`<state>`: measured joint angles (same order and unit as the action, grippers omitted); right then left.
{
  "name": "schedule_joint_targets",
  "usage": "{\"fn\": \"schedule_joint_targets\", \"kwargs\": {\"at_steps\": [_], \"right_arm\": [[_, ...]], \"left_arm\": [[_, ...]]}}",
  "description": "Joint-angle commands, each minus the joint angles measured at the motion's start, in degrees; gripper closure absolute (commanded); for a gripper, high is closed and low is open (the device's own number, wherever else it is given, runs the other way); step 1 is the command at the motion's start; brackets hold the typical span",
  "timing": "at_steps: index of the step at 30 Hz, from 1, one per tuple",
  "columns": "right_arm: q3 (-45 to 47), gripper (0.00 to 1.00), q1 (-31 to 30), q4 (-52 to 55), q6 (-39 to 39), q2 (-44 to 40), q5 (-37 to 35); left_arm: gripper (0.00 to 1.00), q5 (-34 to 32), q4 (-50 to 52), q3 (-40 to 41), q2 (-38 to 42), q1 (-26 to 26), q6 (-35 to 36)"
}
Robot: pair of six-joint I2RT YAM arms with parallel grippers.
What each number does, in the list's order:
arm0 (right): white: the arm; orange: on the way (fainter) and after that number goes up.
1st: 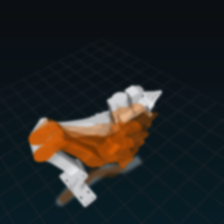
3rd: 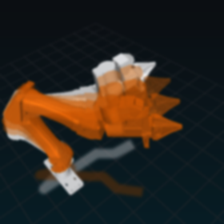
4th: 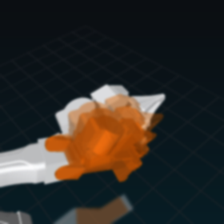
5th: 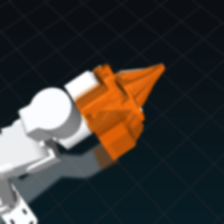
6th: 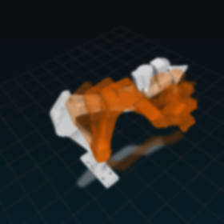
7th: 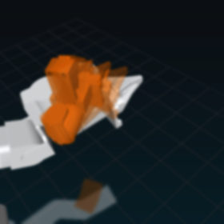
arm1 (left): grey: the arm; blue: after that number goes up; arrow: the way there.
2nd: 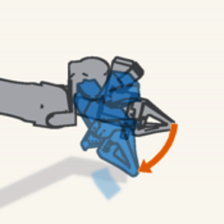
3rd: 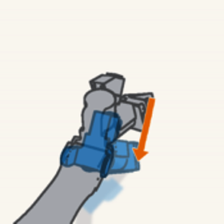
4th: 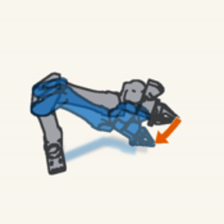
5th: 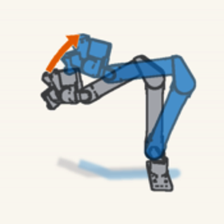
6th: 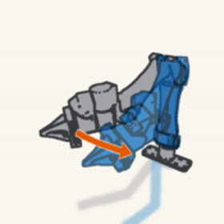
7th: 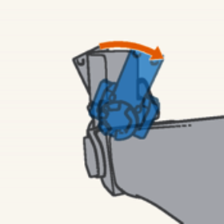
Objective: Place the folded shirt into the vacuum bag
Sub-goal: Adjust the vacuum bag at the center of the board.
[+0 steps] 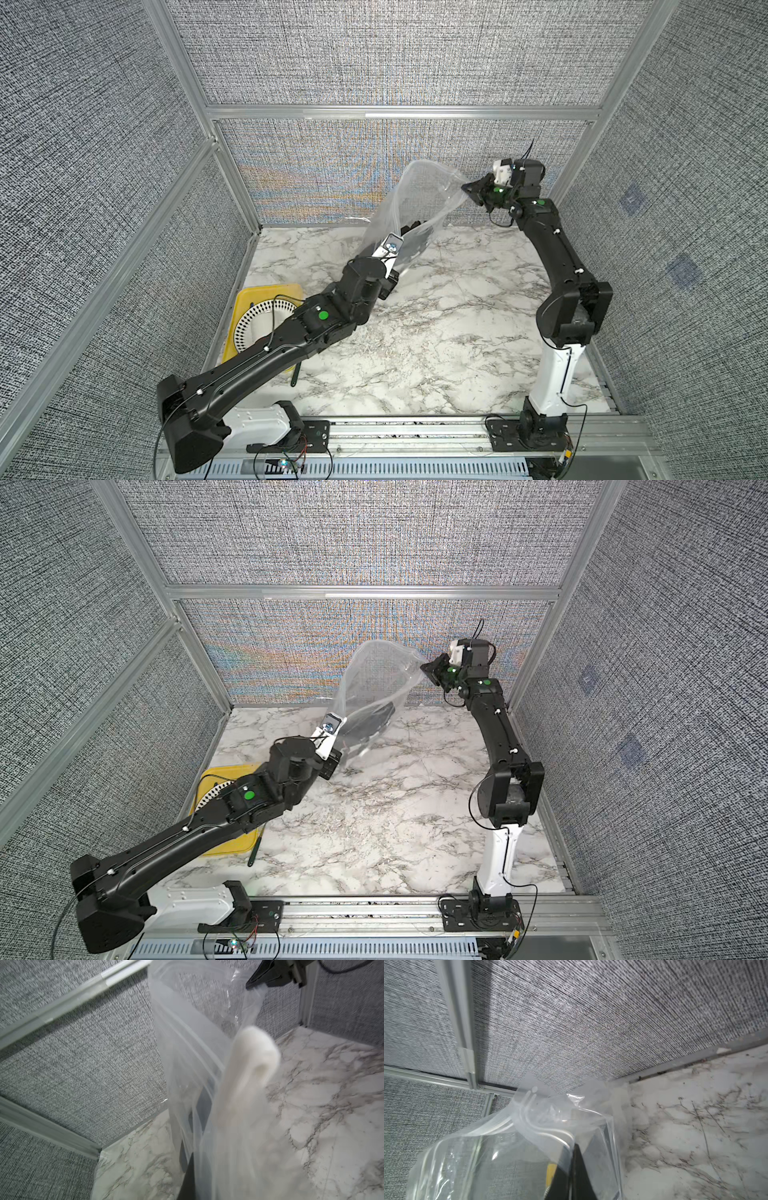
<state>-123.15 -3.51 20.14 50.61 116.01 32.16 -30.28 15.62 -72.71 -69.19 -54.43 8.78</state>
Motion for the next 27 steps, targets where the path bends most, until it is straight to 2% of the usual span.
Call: {"fn": "schedule_joint_targets", "kwargs": {"at_steps": [1,3,7,10,12,14,18,20,23,25,27], "right_arm": [[5.82,1.0,0.37,-0.58,1.76,-5.83,-5.65],[17.42,1.0,1.1,-6.79,2.38,-10.43,-7.82],[30.2,1.0,3.9,-9.09,0.71,-13.47,-9.56],[35.24,1.0,5.66,-11.51,0.54,-13.66,-7.29],[34.3,1.0,5.79,-12.71,0.93,-12.97,-6.75],[28.92,1.0,5.29,-12.75,1.99,-10.8,-5.3],[10.95,1.0,3.96,-7.59,2.91,-4.06,-1.22],[6.59,1.0,3.9,-4.84,1.8,-4.45,-1.83],[17.07,1.0,5.26,-7.71,1.2,-10.64,-5.07],[28.15,1.0,8.13,-8.25,0.29,-14.49,-5.57],[40.24,1.0,11.35,-9.51,-0.84,-18.16,-9.05]], "left_arm": [[1.0,12.26,2.47,-3.4,1.8,0.38,1.06],[1.0,17.81,1.52,-1.03,3.08,0.39,-0.15],[1.0,25.54,-2.62,5.37,4.63,0.29,-3.28],[1.0,23.63,-3.15,7.65,4.98,0.27,-4.96],[1.0,17.66,-5.49,8.53,5.26,0.42,-5.33],[1.0,14.99,-7.7,6.84,4.57,1.17,-2.8],[1.0,14.98,-3.54,-6.23,-0.68,2.89,2.1],[1.0,17.71,-0.83,-11.57,-1.89,2.93,2.74],[1.0,26.52,2.13,-11.39,-1.09,2.89,2.09],[1.0,31.02,1.67,-6.84,0.5,2.71,-1.23],[1.0,36.26,-0.82,-0.56,2.08,1.84,-5.72]]}}
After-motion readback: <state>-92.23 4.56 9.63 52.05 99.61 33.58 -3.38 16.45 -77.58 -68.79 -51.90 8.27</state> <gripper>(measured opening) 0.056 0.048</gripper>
